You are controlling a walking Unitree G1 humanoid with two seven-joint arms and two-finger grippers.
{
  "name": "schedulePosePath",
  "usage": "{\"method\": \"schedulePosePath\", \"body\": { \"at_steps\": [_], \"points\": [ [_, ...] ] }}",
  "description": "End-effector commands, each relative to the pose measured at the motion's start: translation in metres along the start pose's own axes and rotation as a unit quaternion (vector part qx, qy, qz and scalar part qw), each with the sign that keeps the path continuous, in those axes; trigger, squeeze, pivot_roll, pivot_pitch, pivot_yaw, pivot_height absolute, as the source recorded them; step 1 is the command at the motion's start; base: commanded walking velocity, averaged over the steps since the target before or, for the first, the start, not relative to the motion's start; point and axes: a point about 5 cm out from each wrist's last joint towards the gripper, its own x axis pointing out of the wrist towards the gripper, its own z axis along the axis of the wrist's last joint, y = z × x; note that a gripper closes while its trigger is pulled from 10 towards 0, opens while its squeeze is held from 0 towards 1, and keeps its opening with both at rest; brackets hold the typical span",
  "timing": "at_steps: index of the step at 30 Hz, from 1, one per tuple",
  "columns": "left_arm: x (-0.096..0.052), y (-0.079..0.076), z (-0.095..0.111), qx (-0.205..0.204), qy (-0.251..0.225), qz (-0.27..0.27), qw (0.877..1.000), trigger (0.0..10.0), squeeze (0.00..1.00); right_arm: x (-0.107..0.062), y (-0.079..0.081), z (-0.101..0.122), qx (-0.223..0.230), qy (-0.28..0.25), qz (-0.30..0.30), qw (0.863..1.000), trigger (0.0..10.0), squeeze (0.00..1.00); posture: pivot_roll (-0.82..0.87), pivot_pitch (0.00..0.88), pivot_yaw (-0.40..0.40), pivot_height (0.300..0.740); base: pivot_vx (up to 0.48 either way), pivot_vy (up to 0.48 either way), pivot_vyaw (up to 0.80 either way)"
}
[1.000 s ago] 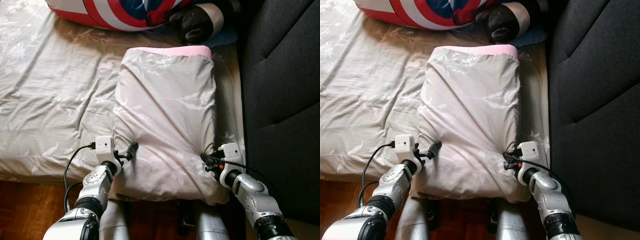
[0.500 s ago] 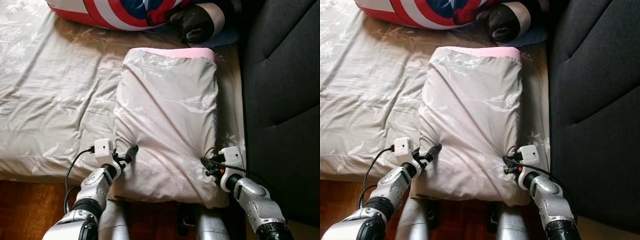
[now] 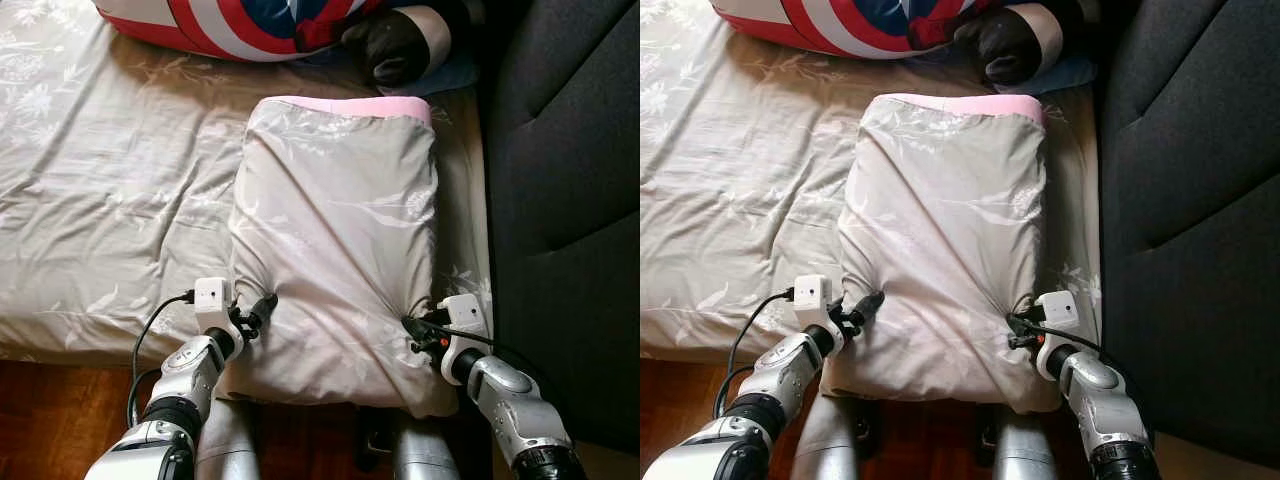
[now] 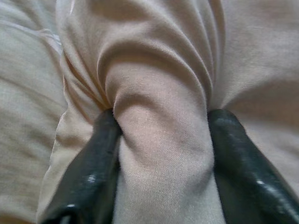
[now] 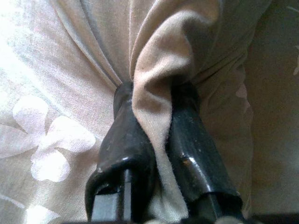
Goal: Clean up the room
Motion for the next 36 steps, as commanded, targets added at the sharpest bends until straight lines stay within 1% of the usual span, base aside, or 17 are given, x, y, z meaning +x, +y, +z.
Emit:
{"method": "schedulePosePath", "body": {
  "at_steps": [1,9,13,20,21,23,26,28,29,30,32,34,36],
  "points": [
    [-0.01,-0.011,-0.049,-0.015,0.105,-0.024,0.994,0.0,0.0,-0.008,0.01,-0.066,0.055,0.127,0.007,0.99,0.0,0.0,-0.05,0.494,-0.063,0.642,0.0,0.0,0.0],
    [-0.008,-0.012,-0.042,-0.014,0.09,-0.028,0.995,0.0,0.0,-0.003,0.014,-0.064,0.057,0.119,0.007,0.991,0.0,0.0,-0.03,0.489,-0.049,0.642,0.0,0.0,0.0],
    [-0.009,-0.013,-0.043,-0.003,0.09,-0.034,0.995,0.0,0.0,0.001,0.013,-0.06,0.057,0.107,0.0,0.993,0.0,0.0,-0.03,0.483,-0.04,0.642,0.0,0.0,0.0],
    [-0.008,-0.012,-0.04,-0.009,0.083,-0.03,0.996,0.0,0.0,0.003,0.013,-0.057,0.058,0.103,-0.003,0.993,0.0,0.0,-0.02,0.471,-0.035,0.642,0.0,0.0,0.0],
    [-0.007,-0.01,-0.036,-0.017,0.072,-0.026,0.997,0.0,0.0,0.007,0.012,-0.053,0.058,0.096,-0.006,0.994,0.0,0.0,-0.01,0.453,-0.027,0.642,0.0,0.0,0.0],
    [-0.007,-0.01,-0.035,-0.018,0.07,-0.025,0.997,0.0,0.0,0.007,0.012,-0.053,0.058,0.095,-0.006,0.994,0.0,0.0,-0.01,0.453,-0.027,0.642,0.0,0.0,0.0],
    [-0.006,-0.011,-0.032,-0.007,0.065,-0.028,0.997,0.0,0.0,0.011,0.011,-0.048,0.057,0.079,-0.019,0.995,0.0,0.0,0.0,0.43,-0.018,0.642,0.0,0.0,0.0],
    [-0.005,-0.014,-0.031,-0.009,0.063,-0.033,0.997,0.0,0.0,0.012,0.012,-0.044,0.063,0.062,-0.02,0.996,0.0,0.0,0.0,0.388,-0.011,0.642,0.0,0.0,0.0],
    [-0.005,-0.014,-0.031,-0.009,0.063,-0.033,0.997,0.0,0.0,0.012,0.012,-0.044,0.063,0.062,-0.02,0.996,0.0,0.0,0.0,0.388,-0.011,0.642,0.0,0.0,0.0],
    [-0.004,-0.015,-0.031,-0.01,0.062,-0.035,0.997,0.0,0.0,0.012,0.011,-0.043,0.061,0.056,-0.024,0.996,0.0,0.0,0.0,0.366,-0.008,0.642,0.0,0.0,0.0],
    [-0.003,-0.017,-0.031,-0.013,0.059,-0.034,0.998,0.0,0.0,0.013,0.01,-0.038,0.066,0.036,-0.028,0.997,0.0,0.0,0.0,0.331,-0.003,0.642,0.0,0.0,0.0],
    [-0.003,-0.017,-0.03,-0.015,0.056,-0.033,0.998,0.0,0.0,0.014,0.01,-0.036,0.068,0.028,-0.028,0.997,0.0,0.0,0.0,0.331,-0.003,0.642,0.0,0.0,0.0],
    [-0.001,-0.017,-0.027,-0.02,0.049,-0.025,0.998,0.0,0.0,0.014,0.009,-0.031,0.073,0.006,-0.03,0.997,0.0,0.0,0.01,0.306,0.0,0.642,0.0,0.0,0.0]
  ]
}}
